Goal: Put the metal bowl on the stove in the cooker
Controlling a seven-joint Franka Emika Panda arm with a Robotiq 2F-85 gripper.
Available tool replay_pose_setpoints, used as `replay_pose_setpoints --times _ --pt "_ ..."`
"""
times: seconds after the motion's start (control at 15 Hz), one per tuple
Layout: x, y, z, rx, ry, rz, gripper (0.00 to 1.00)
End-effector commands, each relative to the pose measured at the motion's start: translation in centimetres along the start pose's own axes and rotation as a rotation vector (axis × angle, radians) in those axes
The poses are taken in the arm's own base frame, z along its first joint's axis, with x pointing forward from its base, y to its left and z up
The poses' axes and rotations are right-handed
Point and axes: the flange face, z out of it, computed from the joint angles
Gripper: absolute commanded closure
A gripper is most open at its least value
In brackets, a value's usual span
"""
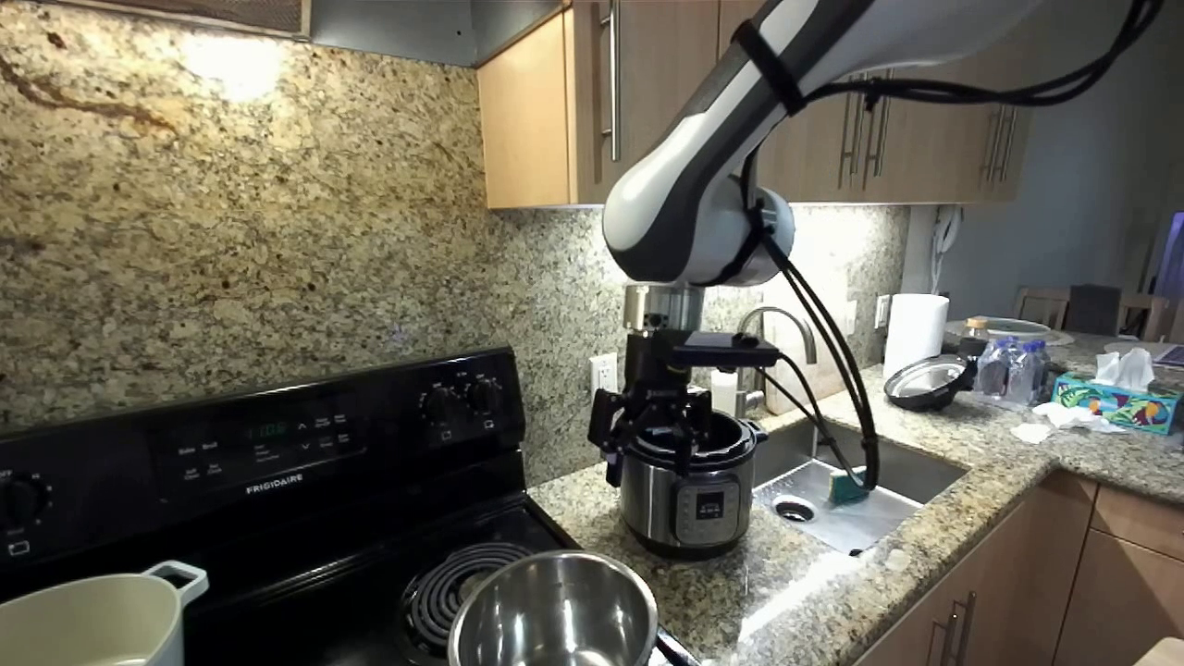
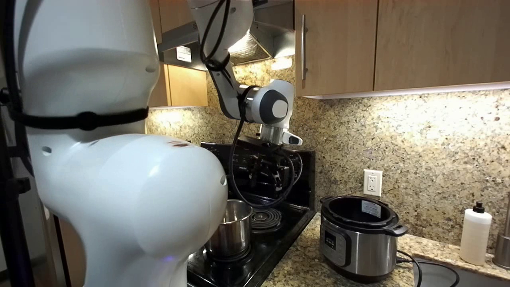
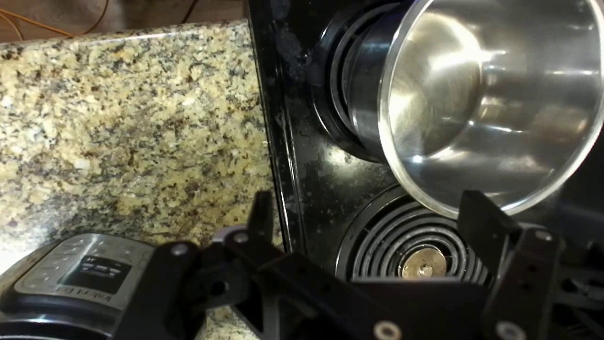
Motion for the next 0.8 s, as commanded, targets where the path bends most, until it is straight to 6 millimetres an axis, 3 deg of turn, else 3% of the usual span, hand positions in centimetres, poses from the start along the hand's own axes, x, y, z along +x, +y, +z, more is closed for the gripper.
replay_pose_setpoints --times 0.0,0.53,0.73 --pt "1.0 -0.5 1.7 0.000 0.003 0.038 0.00" --pt "1.2 -0.3 1.8 -0.001 -0.011 0.011 0.00" --pt "1.2 -1.2 3.5 0.004 -0.034 -0.018 0.00"
